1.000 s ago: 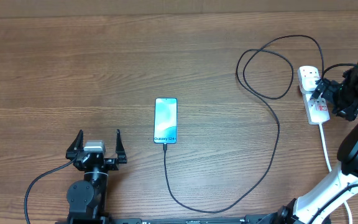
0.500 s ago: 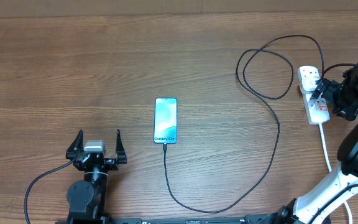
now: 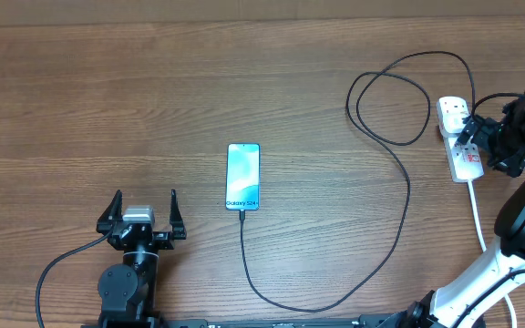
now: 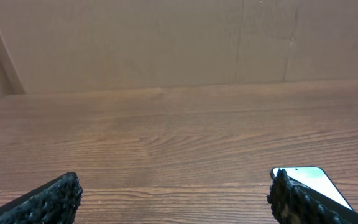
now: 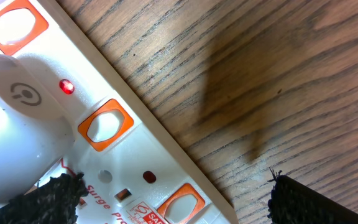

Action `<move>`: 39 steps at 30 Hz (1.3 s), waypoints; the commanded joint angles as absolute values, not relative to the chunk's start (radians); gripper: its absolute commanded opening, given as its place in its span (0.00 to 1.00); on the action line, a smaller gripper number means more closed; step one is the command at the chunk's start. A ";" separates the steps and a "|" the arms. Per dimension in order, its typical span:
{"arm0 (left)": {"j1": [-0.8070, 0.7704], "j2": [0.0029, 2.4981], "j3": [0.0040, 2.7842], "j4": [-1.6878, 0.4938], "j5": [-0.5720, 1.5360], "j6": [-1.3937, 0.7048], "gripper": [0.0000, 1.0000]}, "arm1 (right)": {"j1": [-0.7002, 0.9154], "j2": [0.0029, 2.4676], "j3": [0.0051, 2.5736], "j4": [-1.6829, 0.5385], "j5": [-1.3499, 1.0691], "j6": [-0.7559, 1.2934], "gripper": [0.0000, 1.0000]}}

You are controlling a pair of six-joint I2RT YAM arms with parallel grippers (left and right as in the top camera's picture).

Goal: Plug charger to phone and switch on socket
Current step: 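Press the orange switch down with the right gripper fingers, then lift the right gripper up and away from the power strip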

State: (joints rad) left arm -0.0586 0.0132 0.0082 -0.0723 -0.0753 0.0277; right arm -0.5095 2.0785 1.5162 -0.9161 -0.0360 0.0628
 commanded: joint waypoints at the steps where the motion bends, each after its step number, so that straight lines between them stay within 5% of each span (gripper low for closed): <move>1: -0.060 0.004 0.004 -0.071 -0.074 0.015 1.00 | -0.491 2.123 1.485 -0.883 0.032 0.077 1.00; 22: -0.060 0.004 0.004 -0.071 -0.074 0.015 0.99 | -0.495 2.090 1.485 -0.883 0.032 0.077 1.00; 39: -0.060 0.004 0.004 -0.071 -0.073 0.015 1.00 | -0.495 1.804 1.485 -0.883 0.032 0.077 1.00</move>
